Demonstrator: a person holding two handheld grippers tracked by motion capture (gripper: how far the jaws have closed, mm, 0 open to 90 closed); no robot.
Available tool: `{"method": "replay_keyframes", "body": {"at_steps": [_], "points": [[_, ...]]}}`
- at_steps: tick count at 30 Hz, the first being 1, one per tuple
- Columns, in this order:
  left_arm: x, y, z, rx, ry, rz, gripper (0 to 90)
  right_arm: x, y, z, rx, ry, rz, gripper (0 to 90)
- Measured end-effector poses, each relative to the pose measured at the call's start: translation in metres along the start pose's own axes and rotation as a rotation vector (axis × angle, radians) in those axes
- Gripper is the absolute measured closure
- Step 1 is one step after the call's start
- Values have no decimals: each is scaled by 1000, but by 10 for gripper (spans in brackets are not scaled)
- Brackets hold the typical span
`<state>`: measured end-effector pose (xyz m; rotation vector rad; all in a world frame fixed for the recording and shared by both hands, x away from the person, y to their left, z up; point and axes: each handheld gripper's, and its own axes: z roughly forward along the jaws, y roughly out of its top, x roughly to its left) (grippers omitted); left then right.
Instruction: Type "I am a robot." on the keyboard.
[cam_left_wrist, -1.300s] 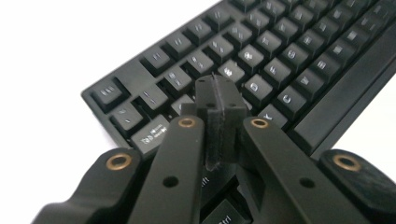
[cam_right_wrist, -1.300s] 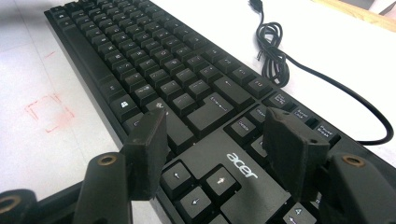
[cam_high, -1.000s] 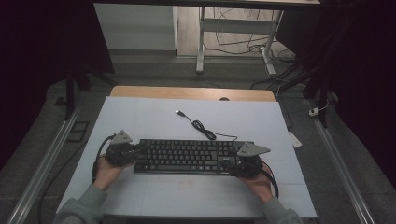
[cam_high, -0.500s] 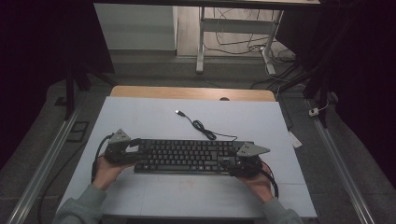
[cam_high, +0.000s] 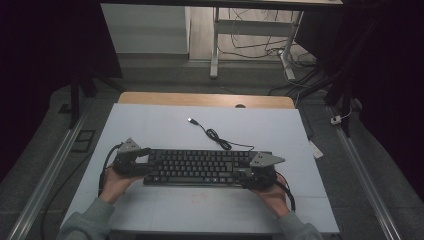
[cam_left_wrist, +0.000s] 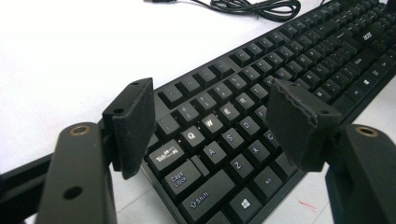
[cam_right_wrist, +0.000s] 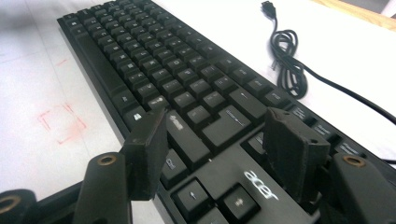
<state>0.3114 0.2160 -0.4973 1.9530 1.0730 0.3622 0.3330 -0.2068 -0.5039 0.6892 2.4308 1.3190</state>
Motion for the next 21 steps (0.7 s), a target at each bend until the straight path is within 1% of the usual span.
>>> {"method": "replay_keyframes", "body": {"at_steps": [3,4,8,10,11,12,16,18,21], "points": [[1,0,0,3,3,-3,322,2,3,4,3,10,-3,402],[1,0,0,5,5,-4,322,3,4,5,-2,14,3,402],[1,0,0,14,7,-7,319,8,10,11,-7,27,-6,407],[0,0,1,18,7,-2,318,10,13,14,-4,39,-8,410],[0,0,2,20,6,0,318,12,15,14,2,36,-17,414],[0,0,2,20,6,2,318,12,17,16,-1,49,-17,420],[0,0,3,23,10,3,319,15,26,26,-3,69,-31,455],[0,0,3,25,11,4,319,18,31,33,1,88,-38,488],[0,0,3,28,10,5,319,24,36,40,14,104,-58,541]]}}
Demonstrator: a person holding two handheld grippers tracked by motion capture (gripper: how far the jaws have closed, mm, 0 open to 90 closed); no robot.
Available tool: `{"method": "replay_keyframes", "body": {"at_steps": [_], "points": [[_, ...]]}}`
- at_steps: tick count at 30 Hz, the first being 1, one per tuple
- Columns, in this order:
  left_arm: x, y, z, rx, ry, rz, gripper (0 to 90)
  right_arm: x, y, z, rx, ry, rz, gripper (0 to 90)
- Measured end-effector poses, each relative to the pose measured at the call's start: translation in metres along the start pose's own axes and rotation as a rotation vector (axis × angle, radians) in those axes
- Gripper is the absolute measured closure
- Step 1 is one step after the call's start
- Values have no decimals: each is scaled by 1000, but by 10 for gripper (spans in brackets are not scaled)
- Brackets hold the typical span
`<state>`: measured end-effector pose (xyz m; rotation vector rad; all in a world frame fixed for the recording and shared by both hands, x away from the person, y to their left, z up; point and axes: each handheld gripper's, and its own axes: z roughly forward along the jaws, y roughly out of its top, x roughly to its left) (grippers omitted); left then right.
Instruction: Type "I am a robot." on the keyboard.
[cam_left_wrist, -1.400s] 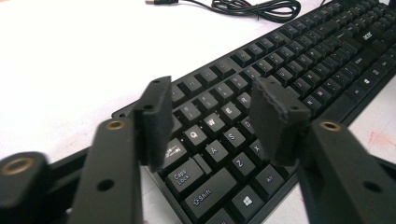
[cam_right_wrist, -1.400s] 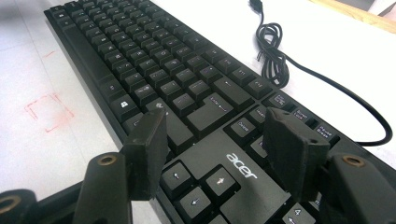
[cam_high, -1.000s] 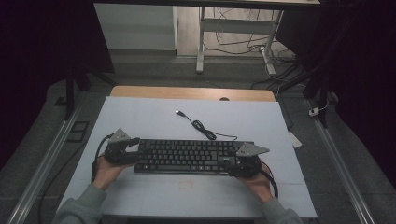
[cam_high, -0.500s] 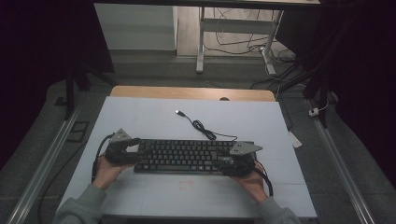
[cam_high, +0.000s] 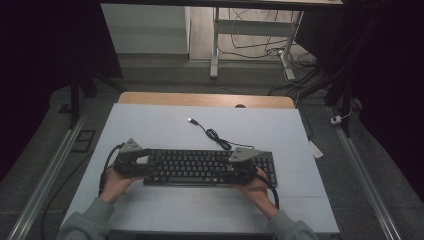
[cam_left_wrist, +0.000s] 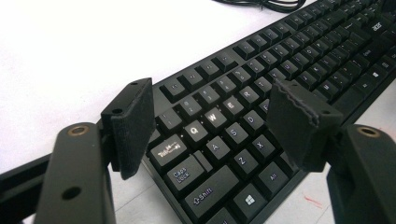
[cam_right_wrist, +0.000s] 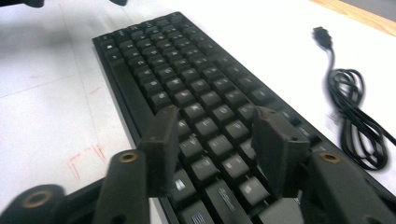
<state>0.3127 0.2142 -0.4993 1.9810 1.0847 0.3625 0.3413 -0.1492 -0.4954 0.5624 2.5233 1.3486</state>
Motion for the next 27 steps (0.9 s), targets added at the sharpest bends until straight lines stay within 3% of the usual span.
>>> {"method": "replay_keyframes", "body": {"at_steps": [5,15,27], "points": [[-1,0,1,2,0,3,320,7,4,8,18,24,-20,626],[-2,0,2,11,2,10,319,11,7,18,53,56,-28,894],[-2,0,3,12,2,12,319,18,16,43,86,87,-57,895]]}}
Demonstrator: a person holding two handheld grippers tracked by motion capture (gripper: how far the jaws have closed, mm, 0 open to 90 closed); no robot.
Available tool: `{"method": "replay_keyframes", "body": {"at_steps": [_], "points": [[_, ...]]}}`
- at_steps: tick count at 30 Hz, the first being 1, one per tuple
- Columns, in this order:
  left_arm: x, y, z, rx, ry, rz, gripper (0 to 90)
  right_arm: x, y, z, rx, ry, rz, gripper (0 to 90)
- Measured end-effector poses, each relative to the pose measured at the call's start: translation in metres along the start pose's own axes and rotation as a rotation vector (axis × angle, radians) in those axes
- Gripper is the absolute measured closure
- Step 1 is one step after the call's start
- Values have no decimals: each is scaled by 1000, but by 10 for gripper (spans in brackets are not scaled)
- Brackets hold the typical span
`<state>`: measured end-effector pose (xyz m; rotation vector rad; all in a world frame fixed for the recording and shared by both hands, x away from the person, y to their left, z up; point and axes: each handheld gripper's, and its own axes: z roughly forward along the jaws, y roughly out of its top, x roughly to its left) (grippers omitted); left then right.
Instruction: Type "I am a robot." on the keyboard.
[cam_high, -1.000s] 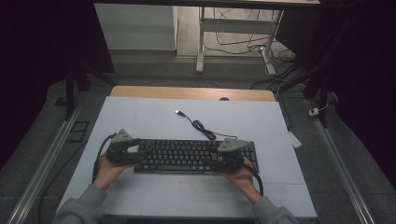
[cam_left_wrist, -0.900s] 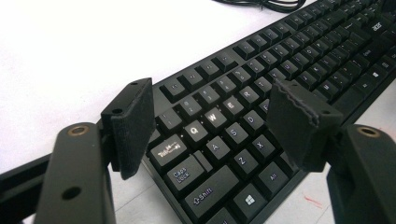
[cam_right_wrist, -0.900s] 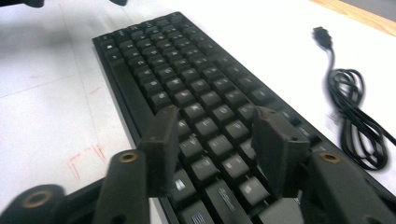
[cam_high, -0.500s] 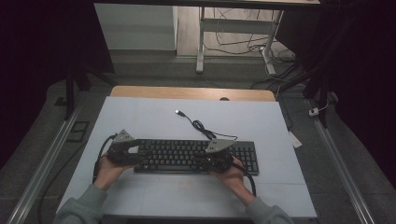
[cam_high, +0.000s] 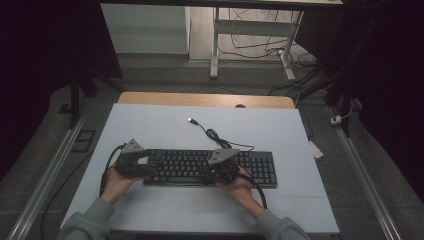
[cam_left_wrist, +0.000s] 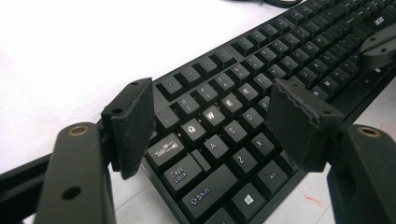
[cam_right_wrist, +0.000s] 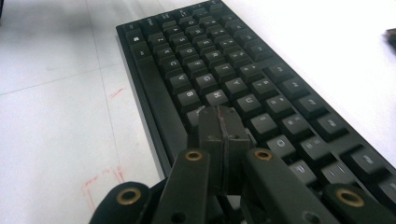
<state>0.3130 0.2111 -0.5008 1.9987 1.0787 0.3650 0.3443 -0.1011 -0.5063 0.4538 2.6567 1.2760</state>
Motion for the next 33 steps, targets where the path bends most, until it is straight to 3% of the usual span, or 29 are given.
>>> {"method": "replay_keyframes", "body": {"at_steps": [9,25,30,33], "points": [[0,0,0,1,2,0,318,0,3,16,37,-1,-13,895],[0,-1,1,2,-3,-2,318,0,4,26,82,-16,-18,897],[0,-1,1,2,-1,-1,318,0,4,25,77,-20,-16,898],[0,-1,0,2,1,1,318,0,4,21,37,-18,6,897]]}}
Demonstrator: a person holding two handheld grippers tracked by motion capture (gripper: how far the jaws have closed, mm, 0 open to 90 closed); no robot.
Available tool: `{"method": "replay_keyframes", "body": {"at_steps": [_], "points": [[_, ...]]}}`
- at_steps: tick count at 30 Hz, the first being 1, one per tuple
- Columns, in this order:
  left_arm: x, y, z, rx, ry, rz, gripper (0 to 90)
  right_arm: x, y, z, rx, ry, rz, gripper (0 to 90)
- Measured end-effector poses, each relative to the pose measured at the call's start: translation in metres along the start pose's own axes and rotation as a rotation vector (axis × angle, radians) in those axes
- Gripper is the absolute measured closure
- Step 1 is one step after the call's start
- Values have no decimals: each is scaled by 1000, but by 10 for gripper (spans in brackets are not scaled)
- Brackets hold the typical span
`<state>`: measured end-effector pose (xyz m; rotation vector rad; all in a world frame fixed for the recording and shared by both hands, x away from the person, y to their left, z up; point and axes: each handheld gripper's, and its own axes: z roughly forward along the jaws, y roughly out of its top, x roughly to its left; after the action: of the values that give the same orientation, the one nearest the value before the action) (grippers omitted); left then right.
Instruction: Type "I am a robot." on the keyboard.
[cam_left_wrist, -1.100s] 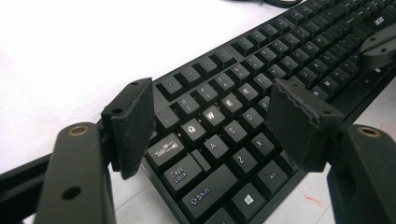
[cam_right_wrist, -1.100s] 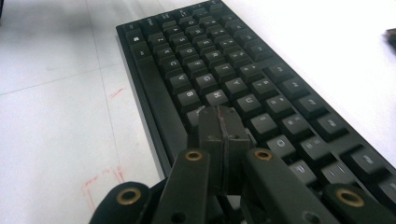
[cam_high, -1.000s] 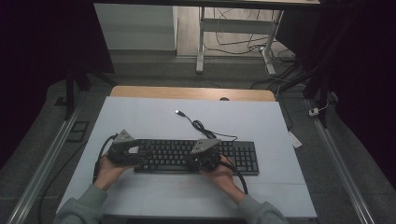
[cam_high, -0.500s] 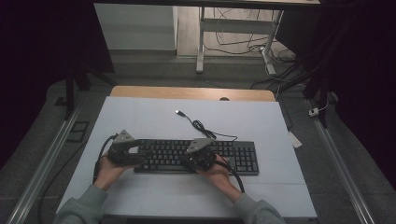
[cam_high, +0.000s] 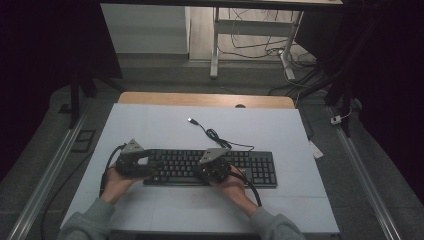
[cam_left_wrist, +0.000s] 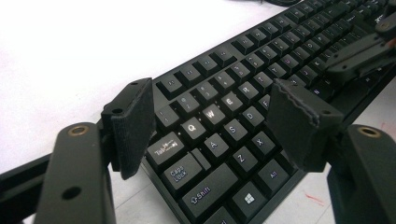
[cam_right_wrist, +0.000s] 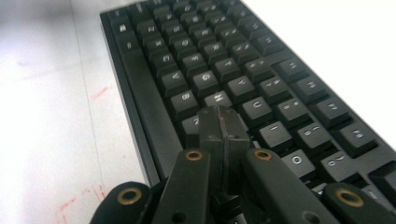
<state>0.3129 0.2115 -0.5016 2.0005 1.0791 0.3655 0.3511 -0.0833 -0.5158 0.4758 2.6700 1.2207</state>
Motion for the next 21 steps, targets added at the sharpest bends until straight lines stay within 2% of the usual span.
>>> {"method": "replay_keyframes", "body": {"at_steps": [8,14,21], "points": [[1,0,-1,-4,5,0,318,-7,-5,-18,-61,-20,36,896],[0,-1,0,0,6,1,318,-13,-14,-28,-68,-35,50,894],[0,-1,0,2,10,2,318,-18,-20,-40,-91,-80,70,719]]}}
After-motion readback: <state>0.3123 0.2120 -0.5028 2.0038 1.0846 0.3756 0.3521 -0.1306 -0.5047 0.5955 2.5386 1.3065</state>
